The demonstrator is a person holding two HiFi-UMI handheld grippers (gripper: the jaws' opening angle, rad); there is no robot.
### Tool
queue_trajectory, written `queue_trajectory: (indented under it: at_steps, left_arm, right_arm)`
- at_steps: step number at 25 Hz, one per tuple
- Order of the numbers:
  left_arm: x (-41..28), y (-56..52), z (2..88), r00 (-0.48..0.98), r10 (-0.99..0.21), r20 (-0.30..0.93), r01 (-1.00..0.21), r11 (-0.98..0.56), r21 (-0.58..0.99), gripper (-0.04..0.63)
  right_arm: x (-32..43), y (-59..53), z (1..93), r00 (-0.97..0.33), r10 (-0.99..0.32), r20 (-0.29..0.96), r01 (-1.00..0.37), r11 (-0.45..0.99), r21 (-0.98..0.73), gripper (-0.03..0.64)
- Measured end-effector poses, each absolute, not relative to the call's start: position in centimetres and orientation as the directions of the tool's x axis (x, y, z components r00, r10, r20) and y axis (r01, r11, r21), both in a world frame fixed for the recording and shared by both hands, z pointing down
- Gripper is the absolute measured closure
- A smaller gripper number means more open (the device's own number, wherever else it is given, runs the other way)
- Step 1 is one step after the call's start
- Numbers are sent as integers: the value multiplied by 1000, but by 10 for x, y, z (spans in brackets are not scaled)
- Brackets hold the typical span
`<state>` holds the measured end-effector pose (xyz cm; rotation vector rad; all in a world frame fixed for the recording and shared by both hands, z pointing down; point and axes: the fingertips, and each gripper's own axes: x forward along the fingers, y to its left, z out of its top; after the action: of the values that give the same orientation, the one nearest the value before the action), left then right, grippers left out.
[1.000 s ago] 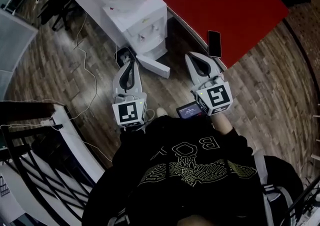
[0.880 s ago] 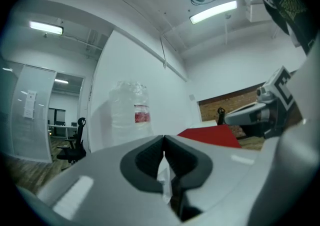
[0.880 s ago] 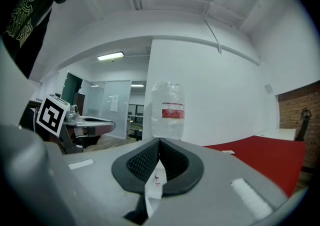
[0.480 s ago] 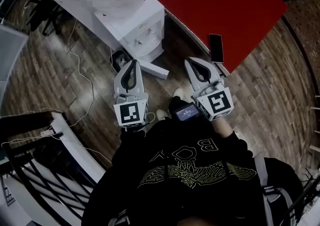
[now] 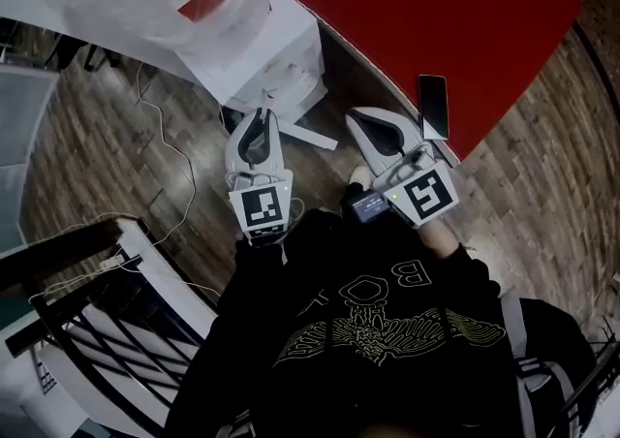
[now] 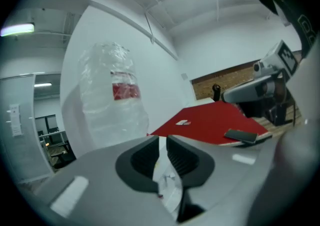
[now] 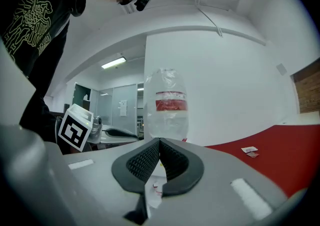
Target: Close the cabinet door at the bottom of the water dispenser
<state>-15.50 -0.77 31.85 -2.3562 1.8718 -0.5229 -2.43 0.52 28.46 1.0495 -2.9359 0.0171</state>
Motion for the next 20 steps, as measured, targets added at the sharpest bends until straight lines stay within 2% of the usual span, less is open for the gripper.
queue_trajectory:
  at_steps: [4,9,15,20]
  left_arm:
    - [-141,-33,384,248,-915,318,-899,-340,-276,526]
    - [-127,-52,494,270,-861,431,-813,-444,-378,506]
    - [-110,-44,660,310,-717,625,-735,-598,-321,479]
    - [-105,-14,786,280,-541,793,-566,-760,-319,422]
  right_arm:
    - [-18,-17,321,-763,-644,52,-646,761,-51,618]
    - [-18,-24,387,-774,-624,109,-634,760,-146,618]
    - [-26,-20,481,-774,-586,239,-629,755,-186,618]
    - [-23,-11,533,-774,-578,259,-630,744,-222,617]
